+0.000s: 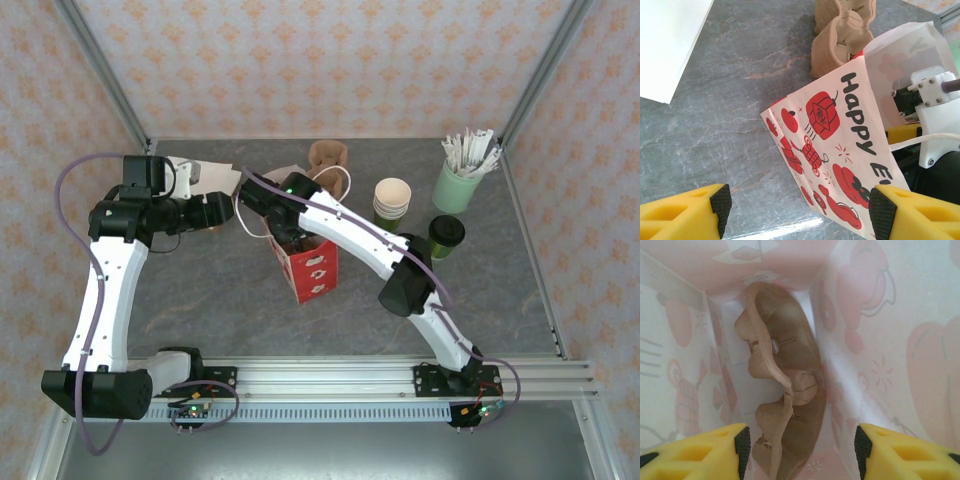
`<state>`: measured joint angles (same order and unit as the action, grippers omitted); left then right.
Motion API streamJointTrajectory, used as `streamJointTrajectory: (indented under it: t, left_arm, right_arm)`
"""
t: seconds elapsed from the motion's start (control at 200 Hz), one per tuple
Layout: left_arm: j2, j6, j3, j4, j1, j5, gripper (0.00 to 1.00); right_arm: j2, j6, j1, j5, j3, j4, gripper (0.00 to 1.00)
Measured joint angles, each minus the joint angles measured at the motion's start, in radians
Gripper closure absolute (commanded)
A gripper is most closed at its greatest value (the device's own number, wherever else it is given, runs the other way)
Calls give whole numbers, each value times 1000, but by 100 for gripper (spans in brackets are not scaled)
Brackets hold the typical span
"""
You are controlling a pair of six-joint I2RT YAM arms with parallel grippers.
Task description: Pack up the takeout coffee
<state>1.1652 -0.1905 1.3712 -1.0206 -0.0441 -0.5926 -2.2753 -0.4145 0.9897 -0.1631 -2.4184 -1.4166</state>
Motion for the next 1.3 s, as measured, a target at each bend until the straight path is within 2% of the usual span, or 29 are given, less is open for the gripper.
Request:
streamJointTrajectory:
  t: [0.596, 0.726, 0.941, 1.181, 1.301]
  left_arm:
    - [0, 0, -5, 0, 0, -1, 24]
    - [0, 0, -5, 0, 0, -1, 24]
    - [0, 0, -5, 0, 0, -2, 24]
    - [0, -5, -5, 3, 0, -25, 25]
    - [0, -15, -5, 13, 0, -35, 26]
  right_arm:
    - [-57, 24, -31, 75, 111, 97, 40]
    - [-62, 34, -33, 94, 140, 122, 46]
    - [-62, 46, -33, 111, 142, 136, 67]
    - [-45, 50, -33, 111, 142, 138, 78]
    - [-7, 49, -33, 112, 142, 138, 79]
